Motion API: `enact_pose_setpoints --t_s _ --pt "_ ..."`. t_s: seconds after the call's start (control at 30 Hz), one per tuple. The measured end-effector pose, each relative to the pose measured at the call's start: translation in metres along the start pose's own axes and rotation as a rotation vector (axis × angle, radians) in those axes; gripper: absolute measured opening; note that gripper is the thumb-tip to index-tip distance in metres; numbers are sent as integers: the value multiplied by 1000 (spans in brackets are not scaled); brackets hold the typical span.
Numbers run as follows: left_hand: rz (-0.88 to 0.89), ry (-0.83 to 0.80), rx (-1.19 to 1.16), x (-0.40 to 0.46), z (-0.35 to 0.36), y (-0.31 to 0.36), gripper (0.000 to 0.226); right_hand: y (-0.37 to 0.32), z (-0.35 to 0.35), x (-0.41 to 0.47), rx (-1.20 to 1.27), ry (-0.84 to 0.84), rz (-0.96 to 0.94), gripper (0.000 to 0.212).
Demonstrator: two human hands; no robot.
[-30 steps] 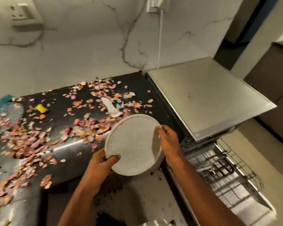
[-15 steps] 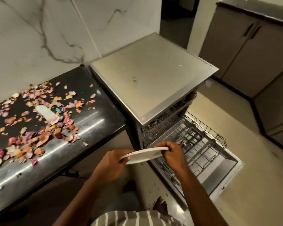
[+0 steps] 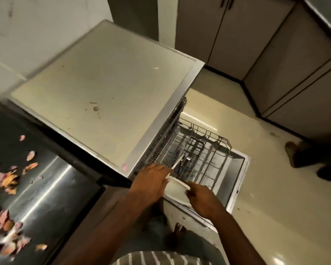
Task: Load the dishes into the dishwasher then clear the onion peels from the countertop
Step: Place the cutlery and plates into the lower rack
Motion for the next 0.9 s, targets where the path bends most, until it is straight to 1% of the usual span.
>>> enact_pose_setpoints --t_s 0.1,0.23,0.3,0.37,0.43,0.5,0.57,0.63,0.67,0.7,0.73,0.8,0.83,0.87,0.9 --pt "41 -21 77 28 1 -15 43 14 5 24 5 12 91 43" --pt "83 -75 234 52 10 -28 44 29 12 57 52 57 164 43" --pt "128 -23 326 58 8 -26 38 35 17 75 30 70 163 43" --pt "144 97 393 60 2 -21 31 38 20 95 42 86 133 44" --pt "118 180 383 65 7 -20 27 45 23 119 67 82 122 47" --pt "121 194 349 73 19 -19 31 47 26 143 71 80 96 49" --pt "166 123 300 85 47 -21 39 47 29 164 65 90 50 48" --pt "149 -5 247 98 87 -29 46 48 31 185 78 112 -2 47" --pt "94 -51 181 104 106 -34 49 47 31 195 99 132 -22 48" --pt "-7 -73 48 111 125 -42 51 47 34 205 123 148 -38 49" --pt "-157 -85 -146 116 141 -52 51 47 40 214 143 151 -58 53" --pt "-512 -105 -575 129 164 -72 47 45 54 234 142 121 -109 65" --pt "-666 -85 -815 136 174 -80 46 43 60 242 147 111 -139 67" --pt "-790 -33 -1038 145 184 -89 45 43 67 251 169 108 -188 65" --pt "-876 38 -1214 155 192 -96 45 40 73 258 212 108 -258 61"
Point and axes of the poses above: each hand's wrist, its own x-axis towards the middle knuckle, its own z-axis out of the palm, y = z × x, the point moved 4 cm from there along x, towards the middle knuckle, and after that the axes turned 1 degree about -y, right-handed, at the moved point
